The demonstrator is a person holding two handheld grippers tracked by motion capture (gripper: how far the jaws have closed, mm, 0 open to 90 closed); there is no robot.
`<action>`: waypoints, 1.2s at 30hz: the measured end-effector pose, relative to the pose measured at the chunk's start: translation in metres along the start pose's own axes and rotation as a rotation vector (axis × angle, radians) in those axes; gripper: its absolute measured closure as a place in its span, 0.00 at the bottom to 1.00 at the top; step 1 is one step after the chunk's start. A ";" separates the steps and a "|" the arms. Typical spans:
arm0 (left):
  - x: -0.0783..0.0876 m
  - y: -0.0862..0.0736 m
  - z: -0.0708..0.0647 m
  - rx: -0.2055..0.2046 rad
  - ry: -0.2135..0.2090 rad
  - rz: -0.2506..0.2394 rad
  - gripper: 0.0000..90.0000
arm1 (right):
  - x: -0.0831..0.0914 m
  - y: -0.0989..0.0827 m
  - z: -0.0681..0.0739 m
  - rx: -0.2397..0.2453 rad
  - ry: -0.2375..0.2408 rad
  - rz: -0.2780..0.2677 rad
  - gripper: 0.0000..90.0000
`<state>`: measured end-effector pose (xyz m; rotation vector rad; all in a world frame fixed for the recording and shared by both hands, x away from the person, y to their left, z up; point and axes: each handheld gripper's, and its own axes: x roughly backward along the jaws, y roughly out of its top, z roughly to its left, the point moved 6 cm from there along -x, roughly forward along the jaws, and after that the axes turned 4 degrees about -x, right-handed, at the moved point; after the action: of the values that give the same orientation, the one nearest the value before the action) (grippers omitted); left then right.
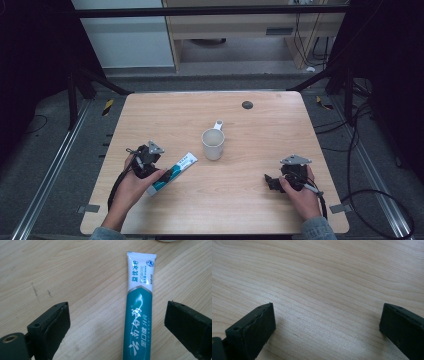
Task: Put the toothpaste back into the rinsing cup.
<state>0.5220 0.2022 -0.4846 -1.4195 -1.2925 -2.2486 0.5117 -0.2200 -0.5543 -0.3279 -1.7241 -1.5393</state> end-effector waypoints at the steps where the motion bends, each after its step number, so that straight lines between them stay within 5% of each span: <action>1: 0.001 0.001 0.000 -0.001 -0.011 0.004 0.08 | 0.000 0.000 0.000 0.001 -0.002 0.000 0.01; 13: 0.002 0.009 0.000 -0.010 -0.046 0.027 0.10 | 0.000 0.000 0.000 0.000 0.000 0.000 0.01; 28: -0.015 0.018 -0.015 -0.039 -0.147 0.070 0.24 | 0.000 0.000 0.000 0.001 -0.002 0.000 0.01; 36: -0.026 0.018 -0.018 -0.062 -0.146 0.113 0.28 | 0.000 0.000 0.000 0.000 0.000 0.000 0.01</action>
<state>0.5341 0.1701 -0.4984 -1.6627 -1.1590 -2.1640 0.5117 -0.2200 -0.5543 -0.3284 -1.7244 -1.5392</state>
